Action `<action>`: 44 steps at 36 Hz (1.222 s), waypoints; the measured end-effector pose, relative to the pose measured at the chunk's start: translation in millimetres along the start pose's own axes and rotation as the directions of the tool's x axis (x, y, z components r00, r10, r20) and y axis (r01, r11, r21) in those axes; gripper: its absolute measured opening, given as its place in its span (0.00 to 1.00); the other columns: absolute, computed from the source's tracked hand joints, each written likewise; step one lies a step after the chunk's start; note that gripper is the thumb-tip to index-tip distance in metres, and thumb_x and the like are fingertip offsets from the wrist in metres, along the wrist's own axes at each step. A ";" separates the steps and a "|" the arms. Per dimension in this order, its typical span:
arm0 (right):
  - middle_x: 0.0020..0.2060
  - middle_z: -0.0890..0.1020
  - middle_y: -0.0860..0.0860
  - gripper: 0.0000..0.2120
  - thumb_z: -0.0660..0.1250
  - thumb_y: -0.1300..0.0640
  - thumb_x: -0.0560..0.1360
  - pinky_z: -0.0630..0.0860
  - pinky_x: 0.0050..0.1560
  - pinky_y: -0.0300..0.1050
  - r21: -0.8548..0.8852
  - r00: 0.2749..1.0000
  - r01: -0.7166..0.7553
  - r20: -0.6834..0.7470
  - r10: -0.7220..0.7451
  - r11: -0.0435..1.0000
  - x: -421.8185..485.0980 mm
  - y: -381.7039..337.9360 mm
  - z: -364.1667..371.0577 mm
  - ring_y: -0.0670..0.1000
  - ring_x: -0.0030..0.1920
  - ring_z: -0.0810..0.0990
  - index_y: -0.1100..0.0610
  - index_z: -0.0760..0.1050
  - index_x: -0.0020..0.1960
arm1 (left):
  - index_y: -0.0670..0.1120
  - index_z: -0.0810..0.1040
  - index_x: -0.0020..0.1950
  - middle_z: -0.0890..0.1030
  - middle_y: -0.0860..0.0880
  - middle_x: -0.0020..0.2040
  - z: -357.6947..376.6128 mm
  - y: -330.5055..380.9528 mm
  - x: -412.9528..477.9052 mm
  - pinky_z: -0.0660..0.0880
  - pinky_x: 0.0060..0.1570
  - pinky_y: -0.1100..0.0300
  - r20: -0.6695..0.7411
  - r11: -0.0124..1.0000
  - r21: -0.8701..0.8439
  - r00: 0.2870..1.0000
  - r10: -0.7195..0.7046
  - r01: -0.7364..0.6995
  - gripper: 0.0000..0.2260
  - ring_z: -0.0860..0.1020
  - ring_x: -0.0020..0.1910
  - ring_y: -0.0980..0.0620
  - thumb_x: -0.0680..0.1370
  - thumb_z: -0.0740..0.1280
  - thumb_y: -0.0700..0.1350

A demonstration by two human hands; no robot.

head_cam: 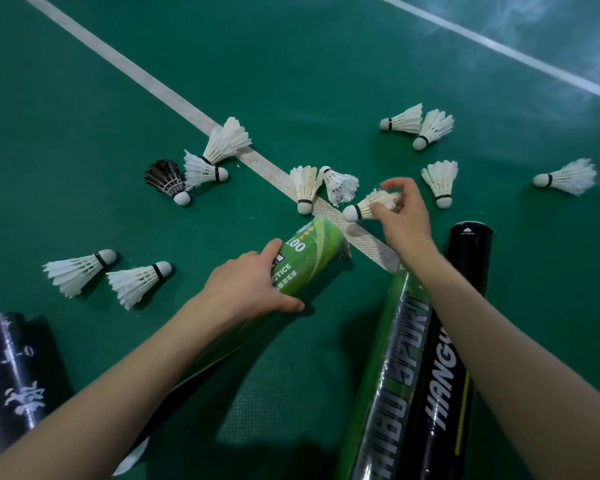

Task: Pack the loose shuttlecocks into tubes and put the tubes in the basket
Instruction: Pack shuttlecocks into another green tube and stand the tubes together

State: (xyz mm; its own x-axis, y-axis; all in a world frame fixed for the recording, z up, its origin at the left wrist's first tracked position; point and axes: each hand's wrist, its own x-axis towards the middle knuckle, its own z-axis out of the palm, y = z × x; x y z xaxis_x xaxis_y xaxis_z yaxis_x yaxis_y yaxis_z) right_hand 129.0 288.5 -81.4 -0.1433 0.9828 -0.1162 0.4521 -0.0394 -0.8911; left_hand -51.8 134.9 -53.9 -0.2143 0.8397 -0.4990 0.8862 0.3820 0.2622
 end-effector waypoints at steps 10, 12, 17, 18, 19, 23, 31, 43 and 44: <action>0.58 0.76 0.45 0.10 0.59 0.54 0.80 0.70 0.66 0.51 -0.066 0.909 0.108 0.411 -0.071 0.992 -39.2 -12.8 -20.4 0.45 0.59 0.74 0.43 0.76 0.57 | 0.60 0.52 0.74 0.74 0.53 0.62 -2.7 18.5 -12.3 0.73 0.53 0.54 -0.052 0.992 -0.055 0.993 0.109 -0.112 0.46 0.75 0.56 0.48 0.63 0.71 0.68; 0.63 0.73 0.45 0.13 0.53 0.51 0.83 0.65 0.69 0.47 -0.034 0.906 0.084 0.419 -0.062 0.996 -44.4 -13.6 -20.4 0.42 0.63 0.70 0.44 0.73 0.61 | 0.60 0.52 0.74 0.74 0.53 0.62 -3.8 21.5 -15.6 0.73 0.53 0.54 -0.060 0.990 -0.064 0.991 0.122 -0.126 0.46 0.74 0.56 0.49 0.63 0.71 0.68; 0.67 0.72 0.39 0.23 0.47 0.37 0.80 0.55 0.72 0.49 0.189 0.933 -0.104 0.358 0.030 0.976 -49.2 -13.0 -24.8 0.43 0.70 0.64 0.42 0.67 0.70 | 0.60 0.53 0.74 0.74 0.54 0.62 -7.4 29.9 -22.2 0.74 0.55 0.53 -0.072 0.986 -0.076 0.987 0.142 -0.147 0.46 0.75 0.57 0.49 0.63 0.72 0.68; 0.66 0.74 0.39 0.24 0.46 0.37 0.80 0.56 0.73 0.52 0.187 0.939 -0.105 0.343 0.035 0.977 -49.6 -13.5 -25.6 0.44 0.70 0.65 0.42 0.68 0.69 | 0.60 0.53 0.74 0.74 0.54 0.62 -8.8 31.1 -23.1 0.74 0.55 0.53 -0.078 0.986 -0.079 0.987 0.142 -0.148 0.46 0.75 0.57 0.49 0.63 0.72 0.68; 0.64 0.75 0.40 0.24 0.46 0.38 0.80 0.57 0.74 0.53 0.175 0.946 -0.098 0.322 0.037 0.980 -50.5 -14.7 -26.9 0.44 0.69 0.67 0.45 0.68 0.69 | 0.60 0.53 0.74 0.74 0.54 0.62 -10.4 32.2 -23.7 0.74 0.55 0.53 -0.084 0.986 -0.080 0.986 0.141 -0.148 0.46 0.75 0.56 0.49 0.63 0.72 0.68; 0.54 0.75 0.40 0.21 0.50 0.42 0.81 0.64 0.70 0.51 0.190 0.978 -0.101 0.198 0.063 0.977 -52.0 -21.9 -36.3 0.39 0.58 0.71 0.54 0.72 0.62 | 0.59 0.54 0.74 0.74 0.54 0.62 -16.1 38.4 -25.8 0.74 0.54 0.53 -0.092 0.987 -0.067 0.985 0.143 -0.149 0.45 0.75 0.56 0.49 0.63 0.72 0.67; 0.62 0.74 0.43 0.22 0.51 0.42 0.81 0.62 0.69 0.47 0.281 0.996 -0.064 0.072 0.046 0.958 -55.6 -32.9 -59.0 0.43 0.62 0.69 0.53 0.70 0.66 | 0.58 0.55 0.74 0.75 0.54 0.57 -44.3 66.5 -28.1 0.74 0.53 0.55 -0.120 0.969 -0.034 0.963 0.241 -0.247 0.44 0.74 0.50 0.50 0.64 0.72 0.66; 0.76 0.58 0.48 0.30 0.46 0.38 0.80 0.53 0.68 0.40 0.326 0.986 0.026 0.149 -0.079 0.945 -61.0 -64.5 -101.4 0.47 0.73 0.59 0.50 0.49 0.78 | 0.59 0.59 0.70 0.76 0.55 0.54 -78.2 85.1 -26.4 0.76 0.49 0.52 -0.163 0.937 0.029 0.923 0.347 -0.347 0.41 0.76 0.48 0.50 0.63 0.74 0.66; 0.76 0.58 0.50 0.34 0.45 0.33 0.77 0.50 0.71 0.42 0.330 0.978 -0.015 0.199 -0.054 0.944 -58.9 -62.3 -105.9 0.48 0.73 0.60 0.49 0.48 0.78 | 0.60 0.59 0.70 0.77 0.55 0.54 -76.1 83.7 -25.9 0.76 0.50 0.52 -0.172 0.935 0.022 0.919 0.354 -0.355 0.41 0.76 0.48 0.51 0.62 0.74 0.66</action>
State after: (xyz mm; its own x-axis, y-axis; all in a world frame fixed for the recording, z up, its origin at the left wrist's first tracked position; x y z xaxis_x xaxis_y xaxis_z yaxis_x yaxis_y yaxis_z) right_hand 202.5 252.1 27.4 -0.3402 0.9278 -0.1530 0.1385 -0.1115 -0.9841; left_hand -3.3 174.5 43.8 0.0455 0.9736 -0.2238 0.9135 0.0502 0.4038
